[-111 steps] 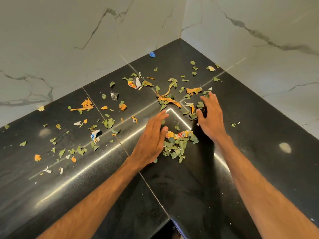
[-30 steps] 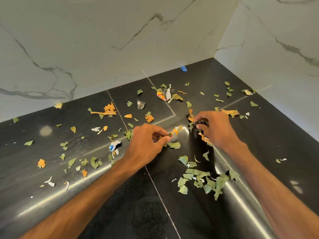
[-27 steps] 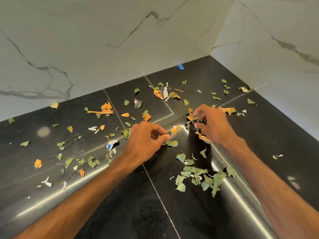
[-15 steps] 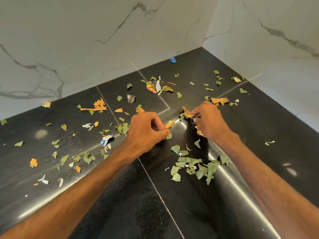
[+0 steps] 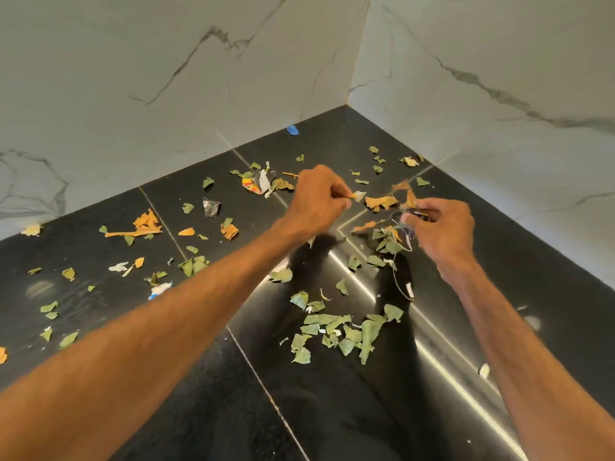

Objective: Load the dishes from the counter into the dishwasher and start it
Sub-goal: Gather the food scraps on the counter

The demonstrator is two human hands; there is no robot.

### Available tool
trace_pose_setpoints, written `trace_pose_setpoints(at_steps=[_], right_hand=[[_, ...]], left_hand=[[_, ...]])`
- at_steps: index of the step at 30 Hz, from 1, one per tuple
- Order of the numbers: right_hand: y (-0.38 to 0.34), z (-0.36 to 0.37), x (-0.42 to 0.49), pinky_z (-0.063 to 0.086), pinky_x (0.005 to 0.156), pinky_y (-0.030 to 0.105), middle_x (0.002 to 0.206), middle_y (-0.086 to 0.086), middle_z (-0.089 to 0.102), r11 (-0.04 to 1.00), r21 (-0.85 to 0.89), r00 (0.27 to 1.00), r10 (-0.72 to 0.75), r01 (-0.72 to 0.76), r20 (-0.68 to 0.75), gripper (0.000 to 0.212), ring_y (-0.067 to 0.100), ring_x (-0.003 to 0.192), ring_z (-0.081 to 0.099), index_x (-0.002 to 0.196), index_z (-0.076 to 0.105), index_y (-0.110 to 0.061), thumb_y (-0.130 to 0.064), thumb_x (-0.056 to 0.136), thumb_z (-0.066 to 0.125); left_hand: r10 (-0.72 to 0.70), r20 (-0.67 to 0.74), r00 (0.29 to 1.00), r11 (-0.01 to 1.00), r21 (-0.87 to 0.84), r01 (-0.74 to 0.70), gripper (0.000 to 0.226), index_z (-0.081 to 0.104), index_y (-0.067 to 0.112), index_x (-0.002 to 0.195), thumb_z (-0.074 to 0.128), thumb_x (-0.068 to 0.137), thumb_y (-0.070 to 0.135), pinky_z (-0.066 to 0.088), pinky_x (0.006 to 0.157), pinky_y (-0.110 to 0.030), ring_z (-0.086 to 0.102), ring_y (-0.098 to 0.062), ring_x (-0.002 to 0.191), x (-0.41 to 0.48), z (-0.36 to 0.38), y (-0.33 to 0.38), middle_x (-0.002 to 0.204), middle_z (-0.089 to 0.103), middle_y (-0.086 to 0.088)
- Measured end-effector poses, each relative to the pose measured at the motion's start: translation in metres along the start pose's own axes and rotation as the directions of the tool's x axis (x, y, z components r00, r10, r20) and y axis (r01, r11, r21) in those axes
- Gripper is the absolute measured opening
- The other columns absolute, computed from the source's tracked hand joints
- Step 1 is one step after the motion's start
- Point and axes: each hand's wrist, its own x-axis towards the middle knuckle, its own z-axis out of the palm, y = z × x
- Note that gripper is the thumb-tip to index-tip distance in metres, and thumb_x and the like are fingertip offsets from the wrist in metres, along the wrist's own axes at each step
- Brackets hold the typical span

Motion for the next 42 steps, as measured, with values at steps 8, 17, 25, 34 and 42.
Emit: trace_pose_setpoints(at_steps=[8,17,25,34,42], right_hand=[[0.027,-0.018,0.004,0.059,0.078,0.034,0.086,-0.001,0.078,0.888,0.341,0.951,0.291,-0.309,0.107,0.02,0.017,0.087,0.075,0.094,0.076,-0.017,-0.003,0.081,0.08],[0.036,-0.022,0.002,0.061,0.081,0.037,0.083,-0.001,0.078,0.884,0.349,0.951,0.282,-0.31,0.127,0.019,0.012,0.079,0.076,0.088,0.075,-0.02,-0.003,0.081,0.081],[0.037,-0.022,0.005,0.059,0.076,0.031,0.084,-0.002,0.078,0.893,0.34,0.955,0.259,-0.293,0.143,0.018,0.013,0.082,0.075,0.089,0.076,-0.02,-0.004,0.082,0.08],[0.041,-0.024,0.006,0.055,0.07,0.027,0.086,-0.001,0.078,0.878,0.359,0.948,0.275,-0.316,0.161,0.017,0.015,0.083,0.076,0.093,0.076,-0.018,-0.004,0.083,0.079],[0.046,-0.029,0.008,0.051,0.067,0.024,0.089,-0.002,0.078,0.879,0.359,0.949,0.286,-0.314,0.131,0.017,0.011,0.083,0.075,0.098,0.077,-0.016,-0.008,0.083,0.079]], left_hand=[[0.104,0.284,0.953,0.957,0.231,-0.173,0.015,0.078,0.005,0.098,0.067,0.088,0.001,0.056,0.08,-0.03,0.07,-0.023,0.091,0.063,0.078,0.028,0.097,0.075,-0.012],[0.197,0.322,0.926,0.825,0.457,-0.334,0.015,0.056,0.012,0.1,0.058,0.09,0.001,0.053,0.078,-0.047,0.057,-0.027,0.091,0.053,0.097,0.004,0.1,0.059,-0.009],[0.271,0.193,0.943,0.785,0.522,-0.333,0.04,0.054,0.007,0.118,0.07,0.082,0.014,0.051,0.089,-0.037,0.045,-0.024,0.111,0.047,0.085,0.008,0.125,0.05,-0.01],[-0.113,0.233,0.966,0.833,0.552,-0.035,0.086,0.044,0.002,0.13,0.059,0.082,0.072,0.042,0.1,-0.043,0.041,-0.034,0.122,0.043,0.086,0.009,0.133,0.044,-0.02],[-0.164,0.172,0.971,0.791,0.612,0.025,0.089,0.058,0.017,0.125,0.045,0.075,0.089,0.044,0.096,-0.044,0.042,-0.037,0.124,0.046,0.112,0.028,0.136,0.046,-0.02]])
